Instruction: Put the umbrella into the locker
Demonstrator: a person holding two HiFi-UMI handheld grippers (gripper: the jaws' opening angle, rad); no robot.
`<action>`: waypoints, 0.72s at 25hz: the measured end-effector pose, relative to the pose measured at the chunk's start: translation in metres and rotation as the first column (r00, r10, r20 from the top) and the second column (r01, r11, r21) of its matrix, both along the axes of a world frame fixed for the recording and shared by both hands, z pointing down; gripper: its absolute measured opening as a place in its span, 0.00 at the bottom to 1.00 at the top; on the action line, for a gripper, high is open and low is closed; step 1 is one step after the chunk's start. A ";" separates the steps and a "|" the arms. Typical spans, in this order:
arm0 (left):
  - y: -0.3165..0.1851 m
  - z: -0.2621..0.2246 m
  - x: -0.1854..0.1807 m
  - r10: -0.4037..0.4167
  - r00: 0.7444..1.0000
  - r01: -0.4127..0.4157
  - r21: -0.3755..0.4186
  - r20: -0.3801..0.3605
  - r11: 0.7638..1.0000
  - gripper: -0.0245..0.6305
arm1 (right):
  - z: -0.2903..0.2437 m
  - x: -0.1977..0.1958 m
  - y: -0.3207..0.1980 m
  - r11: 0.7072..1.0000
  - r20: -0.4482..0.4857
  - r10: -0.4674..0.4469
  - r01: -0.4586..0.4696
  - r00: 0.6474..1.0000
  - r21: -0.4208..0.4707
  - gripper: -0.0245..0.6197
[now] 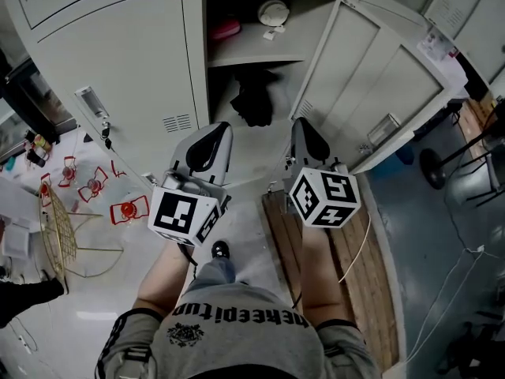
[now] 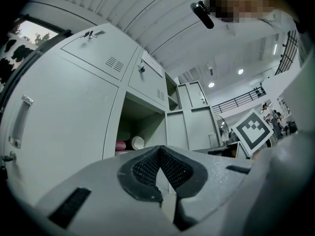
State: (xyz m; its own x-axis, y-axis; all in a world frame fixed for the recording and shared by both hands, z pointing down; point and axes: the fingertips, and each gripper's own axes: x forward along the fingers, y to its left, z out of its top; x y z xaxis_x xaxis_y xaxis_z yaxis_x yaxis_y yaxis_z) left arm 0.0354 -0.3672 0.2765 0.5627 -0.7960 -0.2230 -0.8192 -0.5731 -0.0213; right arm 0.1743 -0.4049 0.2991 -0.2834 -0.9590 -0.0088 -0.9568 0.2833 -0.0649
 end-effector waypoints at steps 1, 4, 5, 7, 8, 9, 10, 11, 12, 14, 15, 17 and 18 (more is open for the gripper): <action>0.003 -0.001 0.001 0.003 1.000 -0.003 0.002 -0.001 1.000 0.04 | -0.002 0.001 0.005 1.000 0.005 0.001 -0.001 1.000 0.008 0.04; 0.010 -0.004 0.005 0.010 1.000 -0.010 0.008 -0.003 1.000 0.04 | -0.007 0.005 0.020 1.000 0.017 0.000 0.000 1.000 0.028 0.04; 0.013 -0.005 0.007 0.011 1.000 -0.011 0.010 -0.003 1.000 0.04 | -0.008 0.006 0.025 0.999 0.019 0.000 -0.001 1.000 0.034 0.04; 0.018 -0.007 0.009 0.014 1.000 -0.014 0.014 -0.003 1.000 0.04 | -0.011 0.009 0.034 0.999 0.020 0.006 -0.007 1.000 0.046 0.04; 0.020 -0.008 0.009 0.015 1.000 -0.015 0.015 -0.003 1.000 0.04 | -0.012 0.010 0.039 0.999 0.020 0.010 -0.011 1.000 0.053 0.04; 0.023 -0.009 0.010 0.017 1.000 -0.016 0.017 -0.004 1.000 0.04 | -0.013 0.012 0.043 0.998 0.020 0.014 -0.016 1.000 0.060 0.04; 0.026 -0.009 0.011 0.018 1.000 -0.018 0.018 -0.005 1.000 0.04 | -0.015 0.014 0.048 0.998 0.020 0.019 -0.021 1.000 0.066 0.04; 0.028 -0.010 0.012 0.019 1.000 -0.019 0.019 -0.005 1.000 0.04 | -0.016 0.015 0.053 0.997 0.019 0.025 -0.026 1.000 0.073 0.04; 0.031 -0.011 0.013 0.020 1.000 -0.020 0.021 -0.004 1.000 0.04 | -0.018 0.017 0.057 0.996 0.018 0.031 -0.032 0.999 0.078 0.04; 0.036 -0.012 0.015 0.021 1.000 -0.020 0.024 -0.005 0.999 0.04 | -0.021 0.021 0.065 0.995 0.013 0.043 -0.044 0.999 0.089 0.04; 0.038 -0.012 0.015 0.020 1.000 -0.020 0.025 -0.007 0.999 0.04 | -0.022 0.023 0.069 0.994 0.010 0.049 -0.050 0.999 0.094 0.04; 0.043 -0.013 0.017 0.021 1.000 -0.020 0.027 -0.010 0.999 0.04 | -0.024 0.027 0.077 0.993 0.006 0.058 -0.059 0.998 0.100 0.04; 0.045 -0.014 0.017 0.021 1.000 -0.021 0.027 -0.011 0.999 0.04 | -0.025 0.029 0.081 0.993 0.003 0.063 -0.063 0.998 0.103 0.04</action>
State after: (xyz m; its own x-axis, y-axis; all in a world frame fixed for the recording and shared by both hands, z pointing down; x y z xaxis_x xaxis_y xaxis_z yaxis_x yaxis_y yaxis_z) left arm 0.0528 -0.3220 0.2628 0.5767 -0.7776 -0.2505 -0.8073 -0.5895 -0.0283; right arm 0.2028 -0.3238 0.2743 -0.2225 -0.9689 -0.1087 -0.9730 0.2277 -0.0383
